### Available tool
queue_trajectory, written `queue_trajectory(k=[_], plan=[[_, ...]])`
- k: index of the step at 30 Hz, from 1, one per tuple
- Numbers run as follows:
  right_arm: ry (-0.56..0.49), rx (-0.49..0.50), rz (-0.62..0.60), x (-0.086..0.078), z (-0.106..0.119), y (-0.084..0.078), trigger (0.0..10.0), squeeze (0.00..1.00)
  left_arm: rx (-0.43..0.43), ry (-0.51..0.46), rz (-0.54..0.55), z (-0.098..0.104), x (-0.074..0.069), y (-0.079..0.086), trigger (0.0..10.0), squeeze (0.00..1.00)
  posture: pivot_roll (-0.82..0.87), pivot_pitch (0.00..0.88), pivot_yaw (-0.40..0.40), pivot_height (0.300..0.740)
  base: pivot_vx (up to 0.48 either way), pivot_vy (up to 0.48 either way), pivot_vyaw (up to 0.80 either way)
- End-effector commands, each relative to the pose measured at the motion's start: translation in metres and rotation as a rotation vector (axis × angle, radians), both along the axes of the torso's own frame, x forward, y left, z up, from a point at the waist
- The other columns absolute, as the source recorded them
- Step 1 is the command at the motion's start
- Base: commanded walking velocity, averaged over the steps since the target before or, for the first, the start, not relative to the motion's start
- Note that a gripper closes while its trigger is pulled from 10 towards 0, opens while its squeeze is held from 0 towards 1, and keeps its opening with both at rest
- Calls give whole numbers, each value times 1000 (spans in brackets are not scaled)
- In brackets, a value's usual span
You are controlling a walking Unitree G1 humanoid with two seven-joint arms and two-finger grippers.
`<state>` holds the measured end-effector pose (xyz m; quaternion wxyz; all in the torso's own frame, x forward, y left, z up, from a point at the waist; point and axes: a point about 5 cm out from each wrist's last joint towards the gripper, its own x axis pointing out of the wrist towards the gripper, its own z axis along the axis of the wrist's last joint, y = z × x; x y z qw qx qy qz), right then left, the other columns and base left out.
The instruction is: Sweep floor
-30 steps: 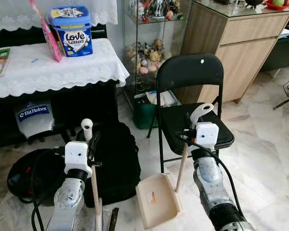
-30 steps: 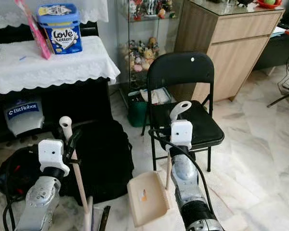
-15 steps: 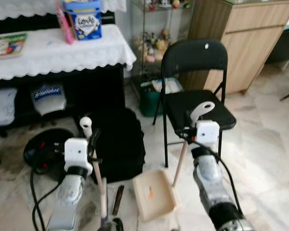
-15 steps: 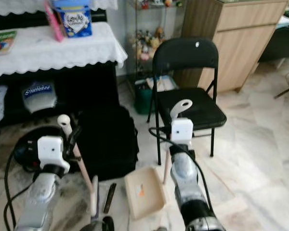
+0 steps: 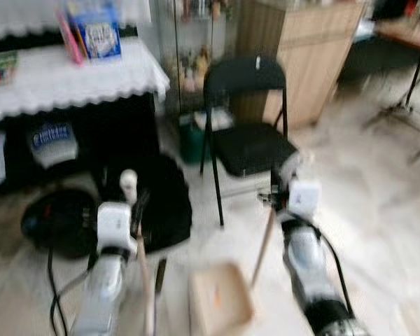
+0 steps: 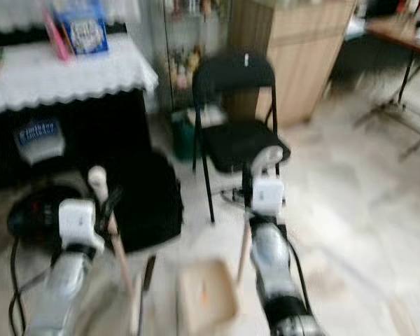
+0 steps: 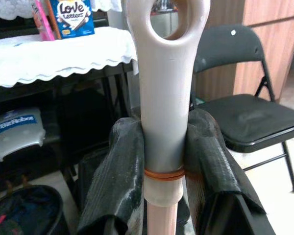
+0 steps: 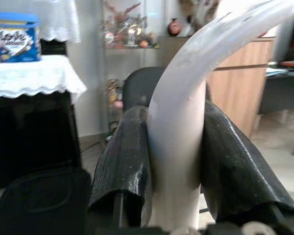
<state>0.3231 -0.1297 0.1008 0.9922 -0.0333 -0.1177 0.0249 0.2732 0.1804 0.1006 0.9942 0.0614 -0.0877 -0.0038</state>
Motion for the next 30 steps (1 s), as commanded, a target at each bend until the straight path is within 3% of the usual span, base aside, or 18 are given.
queue_trajectory(k=[1, 30], plan=[[-52, -5, -9, 3, 11, -5, 10000, 0, -8, -42, -4, 10, 2, -1, 10000, 0, 18, 44, -21, 740, 0, 247, 0], [-57, 0, -11, 4, 13, -4, 10000, 0, -9, -50, 5, 12, 3, -1, 10000, 0, 18, 56, -21, 740, 0, 378, 0]])
